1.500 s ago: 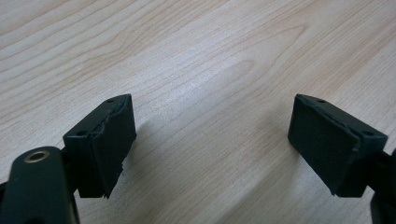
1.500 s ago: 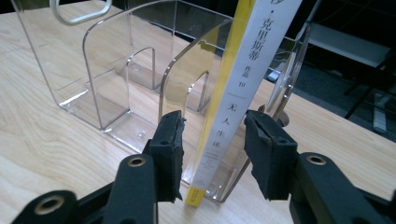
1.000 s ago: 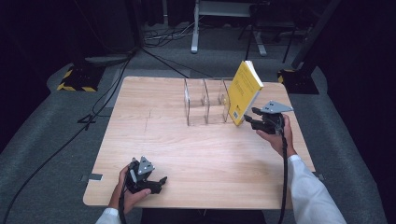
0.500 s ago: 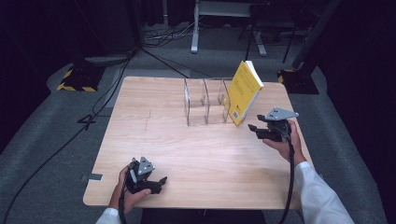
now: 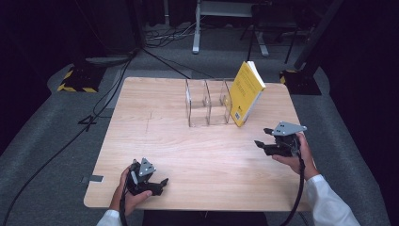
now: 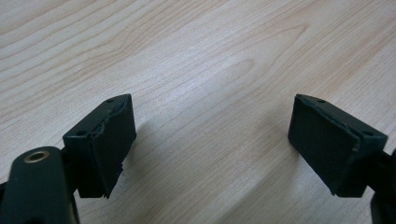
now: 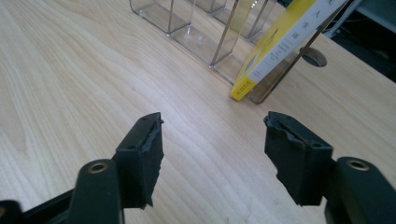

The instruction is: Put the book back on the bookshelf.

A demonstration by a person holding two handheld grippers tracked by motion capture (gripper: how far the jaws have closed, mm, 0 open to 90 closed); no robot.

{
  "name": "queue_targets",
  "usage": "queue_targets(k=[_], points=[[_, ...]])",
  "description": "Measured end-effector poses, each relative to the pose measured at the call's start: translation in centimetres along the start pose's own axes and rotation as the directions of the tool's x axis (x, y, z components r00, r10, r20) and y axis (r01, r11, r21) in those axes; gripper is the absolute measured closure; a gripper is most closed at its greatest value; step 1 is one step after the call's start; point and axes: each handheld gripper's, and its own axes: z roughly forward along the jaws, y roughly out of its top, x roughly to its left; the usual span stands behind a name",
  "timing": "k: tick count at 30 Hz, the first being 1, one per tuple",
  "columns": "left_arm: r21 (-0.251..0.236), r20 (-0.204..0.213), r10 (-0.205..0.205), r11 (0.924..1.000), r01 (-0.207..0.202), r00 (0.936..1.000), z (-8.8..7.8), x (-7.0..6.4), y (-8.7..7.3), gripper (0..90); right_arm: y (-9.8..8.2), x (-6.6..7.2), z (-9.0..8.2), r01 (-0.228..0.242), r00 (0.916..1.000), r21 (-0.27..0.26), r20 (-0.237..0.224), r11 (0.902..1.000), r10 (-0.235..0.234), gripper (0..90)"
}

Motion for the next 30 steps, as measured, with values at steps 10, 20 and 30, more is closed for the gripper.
queue_targets(k=[10,20,30], points=[[0.000,0.000,0.000,1.0000,0.000,1.0000,0.0,0.0,0.0,15.6,-2.2,1.0,-0.7,0.004,0.9999,0.022,-0.015,0.9998,-0.003,29.3],[-0.001,-0.002,0.001,1.0000,-0.001,1.0000,0.0,0.0,0.0,15.6,-5.2,1.7,-1.5,-0.008,0.9997,0.055,-0.023,0.9984,0.010,28.0],[0.000,0.000,0.000,1.0000,0.000,1.0000,0.0,0.0,0.0,15.6,-8.8,1.8,-2.5,-0.051,0.9987,0.058,0.001,0.9970,0.051,27.0]])
